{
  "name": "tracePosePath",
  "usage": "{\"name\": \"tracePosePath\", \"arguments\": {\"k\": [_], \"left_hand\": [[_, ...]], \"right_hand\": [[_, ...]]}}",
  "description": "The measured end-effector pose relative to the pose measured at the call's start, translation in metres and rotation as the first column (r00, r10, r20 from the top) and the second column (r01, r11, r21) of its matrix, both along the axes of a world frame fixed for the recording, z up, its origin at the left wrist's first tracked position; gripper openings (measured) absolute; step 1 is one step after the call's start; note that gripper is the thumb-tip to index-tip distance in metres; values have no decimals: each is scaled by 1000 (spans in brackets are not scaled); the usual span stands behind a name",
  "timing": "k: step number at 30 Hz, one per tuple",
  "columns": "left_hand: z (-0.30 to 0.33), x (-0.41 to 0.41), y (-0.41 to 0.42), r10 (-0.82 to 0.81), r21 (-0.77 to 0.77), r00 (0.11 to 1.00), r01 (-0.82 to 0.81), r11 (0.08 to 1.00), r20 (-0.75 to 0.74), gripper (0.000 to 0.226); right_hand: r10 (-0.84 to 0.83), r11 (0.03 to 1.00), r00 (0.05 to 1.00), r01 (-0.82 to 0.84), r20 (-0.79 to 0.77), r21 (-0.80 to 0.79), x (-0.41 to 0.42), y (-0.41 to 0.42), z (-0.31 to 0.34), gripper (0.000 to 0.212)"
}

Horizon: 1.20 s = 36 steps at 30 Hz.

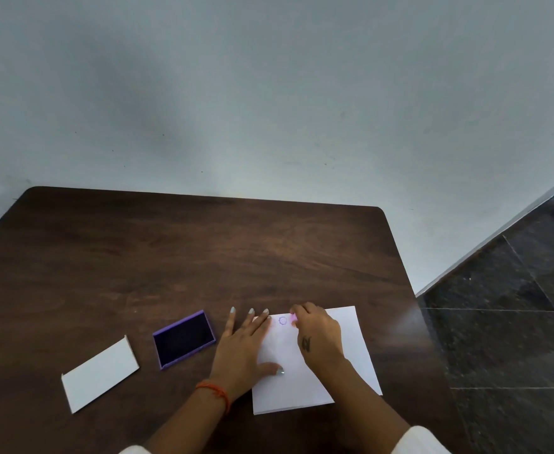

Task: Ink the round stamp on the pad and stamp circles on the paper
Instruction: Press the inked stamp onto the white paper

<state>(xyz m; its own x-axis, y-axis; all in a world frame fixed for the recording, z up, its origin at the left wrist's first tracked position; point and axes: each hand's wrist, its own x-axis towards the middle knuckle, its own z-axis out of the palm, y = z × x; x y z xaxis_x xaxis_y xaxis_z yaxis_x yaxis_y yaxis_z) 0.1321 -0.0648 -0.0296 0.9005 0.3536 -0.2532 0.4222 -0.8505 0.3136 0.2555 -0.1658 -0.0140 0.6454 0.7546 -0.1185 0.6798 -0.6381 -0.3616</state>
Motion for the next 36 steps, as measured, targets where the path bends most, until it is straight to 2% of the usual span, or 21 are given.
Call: {"name": "tracePosePath", "arguments": {"k": [17,25,36], "left_hand": [[1,-1,0,-6,-37,1000,6,999,-1,92],[-4,1,0,57,-198,998,-59,978,-16,94],[-9,1,1,76,-251,997,-73,965,1,96]], "right_hand": [[56,991,997,-62,51,116,3,0,-6,31],[57,980,995,-71,83,185,3,-2,-9,29],[85,967,980,-125,180,220,7,-4,-15,36]]}}
